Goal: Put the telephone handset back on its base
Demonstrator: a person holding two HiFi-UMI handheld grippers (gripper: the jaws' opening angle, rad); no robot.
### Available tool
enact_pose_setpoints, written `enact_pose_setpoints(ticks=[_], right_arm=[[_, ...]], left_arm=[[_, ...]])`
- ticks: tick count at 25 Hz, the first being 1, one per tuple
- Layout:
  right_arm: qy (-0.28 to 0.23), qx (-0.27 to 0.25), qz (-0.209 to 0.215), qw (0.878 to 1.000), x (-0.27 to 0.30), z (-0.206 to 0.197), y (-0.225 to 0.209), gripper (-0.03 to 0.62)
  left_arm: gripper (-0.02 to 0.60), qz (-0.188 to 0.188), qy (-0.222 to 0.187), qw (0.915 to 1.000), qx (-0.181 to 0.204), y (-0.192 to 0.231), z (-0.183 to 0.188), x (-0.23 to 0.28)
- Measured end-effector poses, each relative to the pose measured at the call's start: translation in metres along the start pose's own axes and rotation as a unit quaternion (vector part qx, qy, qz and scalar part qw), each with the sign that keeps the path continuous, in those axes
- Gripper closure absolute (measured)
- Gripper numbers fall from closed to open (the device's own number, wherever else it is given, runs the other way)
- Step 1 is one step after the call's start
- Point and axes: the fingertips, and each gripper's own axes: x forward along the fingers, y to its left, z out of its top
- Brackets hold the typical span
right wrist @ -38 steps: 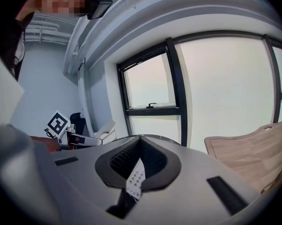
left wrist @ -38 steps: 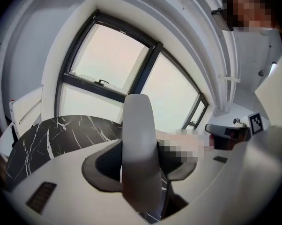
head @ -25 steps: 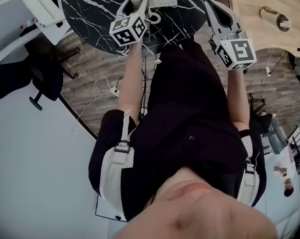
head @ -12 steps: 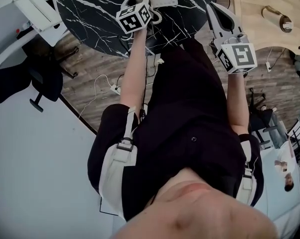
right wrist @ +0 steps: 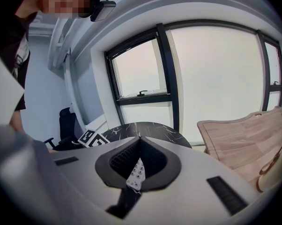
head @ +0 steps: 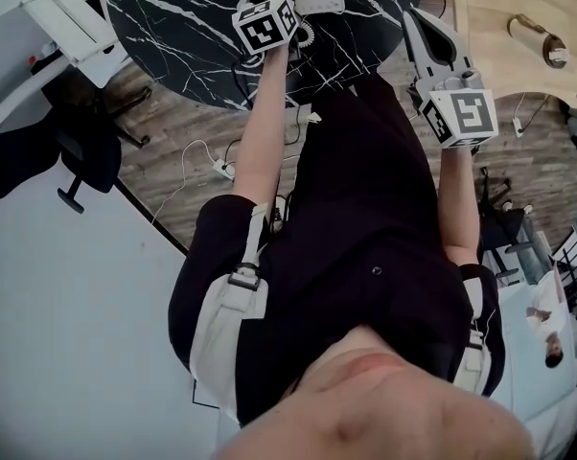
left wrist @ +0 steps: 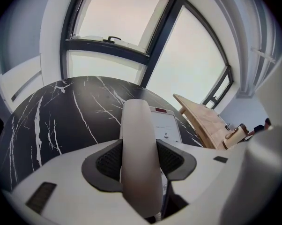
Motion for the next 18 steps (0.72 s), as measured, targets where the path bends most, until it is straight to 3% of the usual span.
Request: enact_pose_setpoints(ticks=[18], right_arm=[[0.009,-0.003,0.004,1.0,-0.001,-0.005,-0.002,0.565]], left_arm=[[0.351,0.043,0.002,0.9984,0.037,0.003,0.0,0.013]])
